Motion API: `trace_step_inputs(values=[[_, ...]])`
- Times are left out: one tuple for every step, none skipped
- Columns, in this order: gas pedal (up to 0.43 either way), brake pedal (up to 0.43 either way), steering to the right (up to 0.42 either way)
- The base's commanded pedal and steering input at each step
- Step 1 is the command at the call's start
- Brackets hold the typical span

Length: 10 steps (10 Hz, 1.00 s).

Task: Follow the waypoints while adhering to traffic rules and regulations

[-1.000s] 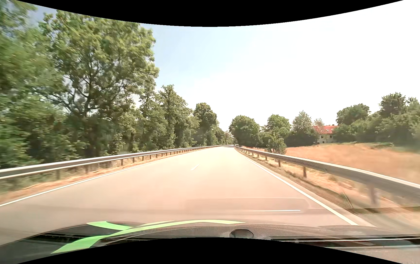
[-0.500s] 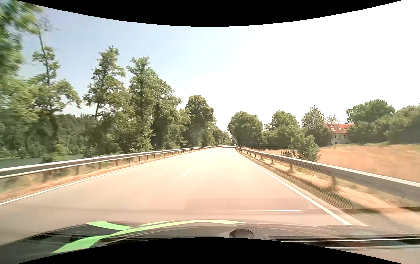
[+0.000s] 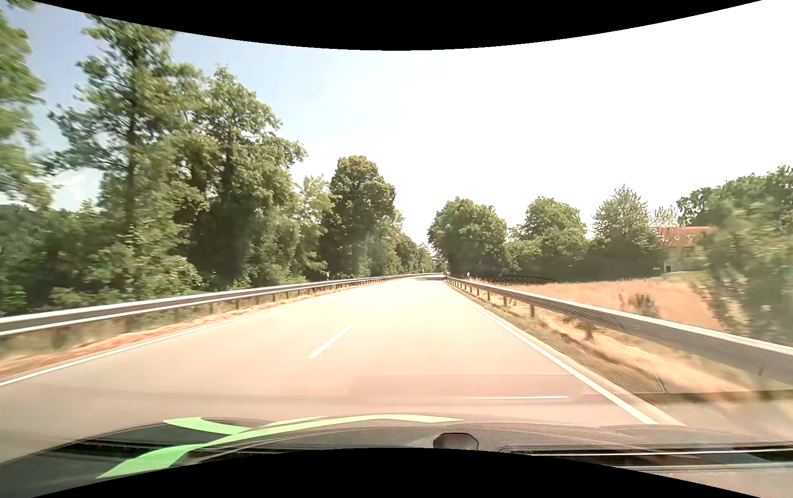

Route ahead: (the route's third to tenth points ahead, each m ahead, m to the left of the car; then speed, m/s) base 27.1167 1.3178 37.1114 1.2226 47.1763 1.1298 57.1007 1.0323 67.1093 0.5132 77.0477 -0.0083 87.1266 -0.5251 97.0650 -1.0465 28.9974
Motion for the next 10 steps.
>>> trace_step_inputs(values=[[0.169, 0.0, 0.001], [0.157, 0.0, 0.001], [0.157, 0.0, 0.001], [0.157, 0.0, 0.001], [0.157, 0.0, 0.001], [0.15, 0.0, 0.001], [0.138, 0.0, 0.001], [0.13, 0.0, 0.002], [0.13, 0.0, 0.002], [0.118, 0.0, 0.002]])
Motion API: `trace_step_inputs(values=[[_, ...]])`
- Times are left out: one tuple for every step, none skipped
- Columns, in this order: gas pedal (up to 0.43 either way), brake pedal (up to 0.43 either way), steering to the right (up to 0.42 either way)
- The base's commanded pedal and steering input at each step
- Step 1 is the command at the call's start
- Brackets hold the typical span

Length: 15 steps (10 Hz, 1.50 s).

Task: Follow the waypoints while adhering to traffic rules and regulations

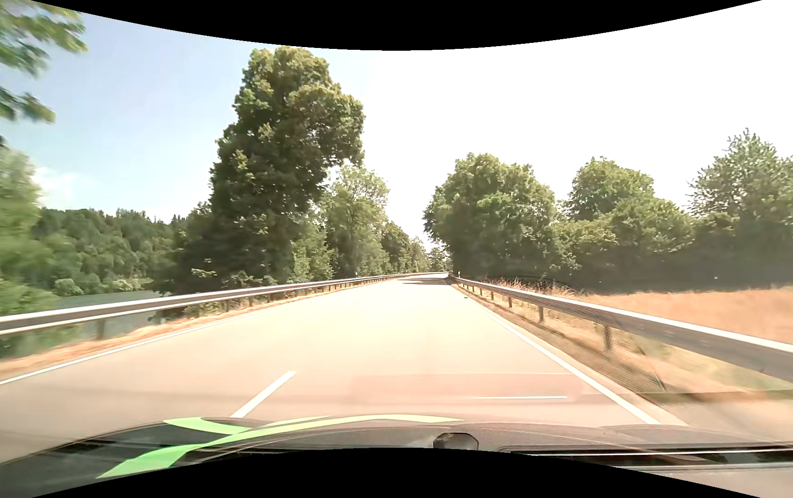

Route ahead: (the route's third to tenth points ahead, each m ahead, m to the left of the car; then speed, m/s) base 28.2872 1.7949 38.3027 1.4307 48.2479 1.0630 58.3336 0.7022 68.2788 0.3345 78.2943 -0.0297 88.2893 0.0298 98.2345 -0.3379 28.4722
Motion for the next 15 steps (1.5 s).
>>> trace_step_inputs(values=[[0.118, 0.0, 0.002], [0.118, 0.0, 0.002], [0.118, 0.0, 0.002], [0.118, 0.0, 0.002], [0.118, 0.0, 0.002], [0.13, 0.0, 0.002], [0.138, 0.0, 0.002], [0.177, 0.0, 0.002], [0.209, 0.0, 0.003], [0.228, 0.0, 0.003], [0.228, 0.0, 0.003], [0.24, 0.0, 0.003], [0.24, 0.0, 0.003], [0.24, 0.0, 0.004], [0.228, 0.0, 0.005]])
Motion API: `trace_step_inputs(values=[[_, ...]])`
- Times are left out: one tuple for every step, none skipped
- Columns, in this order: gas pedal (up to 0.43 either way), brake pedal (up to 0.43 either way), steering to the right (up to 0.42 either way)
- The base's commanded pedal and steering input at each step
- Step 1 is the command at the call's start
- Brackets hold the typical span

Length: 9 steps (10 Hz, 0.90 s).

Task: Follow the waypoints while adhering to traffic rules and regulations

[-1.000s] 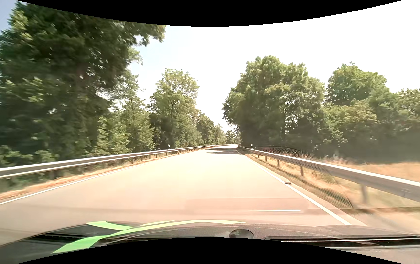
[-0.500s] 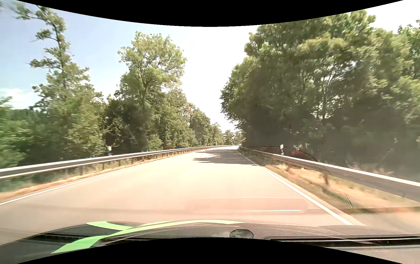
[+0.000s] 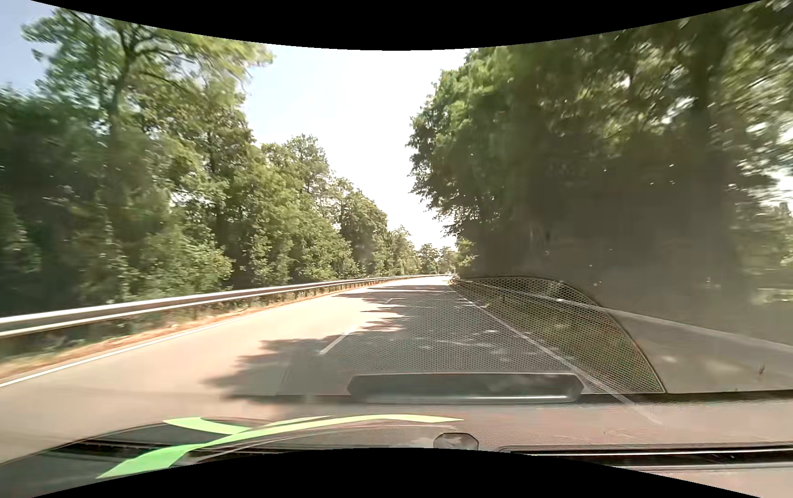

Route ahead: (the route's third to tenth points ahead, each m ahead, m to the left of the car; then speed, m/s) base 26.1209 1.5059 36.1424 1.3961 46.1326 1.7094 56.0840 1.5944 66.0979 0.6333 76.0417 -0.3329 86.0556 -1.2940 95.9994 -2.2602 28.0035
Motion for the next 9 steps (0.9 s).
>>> trace_step_inputs(values=[[0.169, 0.0, 0.005], [0.13, 0.0, 0.005], [0.118, 0.0, 0.005], [0.118, 0.0, 0.005], [0.118, 0.0, 0.005], [0.11, 0.0, 0.004], [0.11, 0.0, 0.004], [0.11, 0.0, 0.004], [0.11, 0.0, 0.004]])
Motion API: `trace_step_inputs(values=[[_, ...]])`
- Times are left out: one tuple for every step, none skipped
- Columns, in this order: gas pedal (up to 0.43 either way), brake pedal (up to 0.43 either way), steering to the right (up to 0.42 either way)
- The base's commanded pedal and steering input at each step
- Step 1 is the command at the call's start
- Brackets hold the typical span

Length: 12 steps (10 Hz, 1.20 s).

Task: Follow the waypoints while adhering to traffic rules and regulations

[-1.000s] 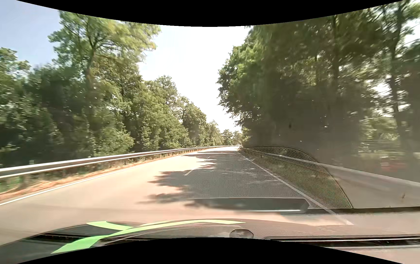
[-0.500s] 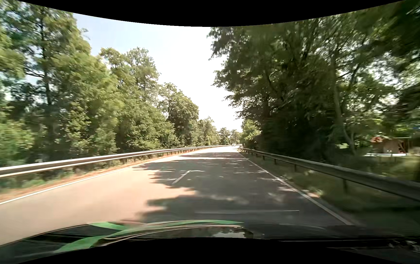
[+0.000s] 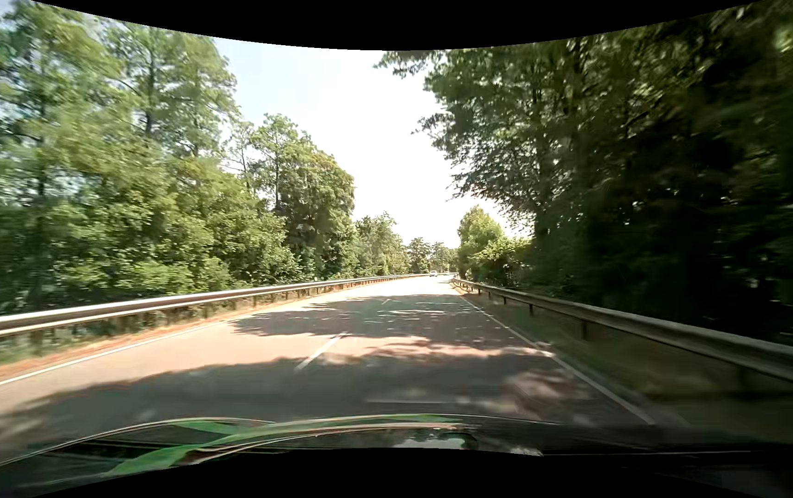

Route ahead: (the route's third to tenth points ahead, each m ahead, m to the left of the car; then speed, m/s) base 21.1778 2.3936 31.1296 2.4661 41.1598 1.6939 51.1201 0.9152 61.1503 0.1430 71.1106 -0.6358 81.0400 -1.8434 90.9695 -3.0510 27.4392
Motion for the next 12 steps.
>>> trace_step_inputs(values=[[0.11, 0.0, 0.004], [0.118, 0.0, 0.004], [0.118, 0.0, 0.004], [0.118, 0.0, 0.004], [0.13, 0.0, 0.004], [0.138, 0.0, 0.004], [0.15, 0.0, 0.004], [0.169, 0.0, 0.004], [0.189, 0.0, 0.005], [0.209, 0.0, 0.006], [0.228, 0.0, 0.006], [0.228, 0.0, 0.006]])
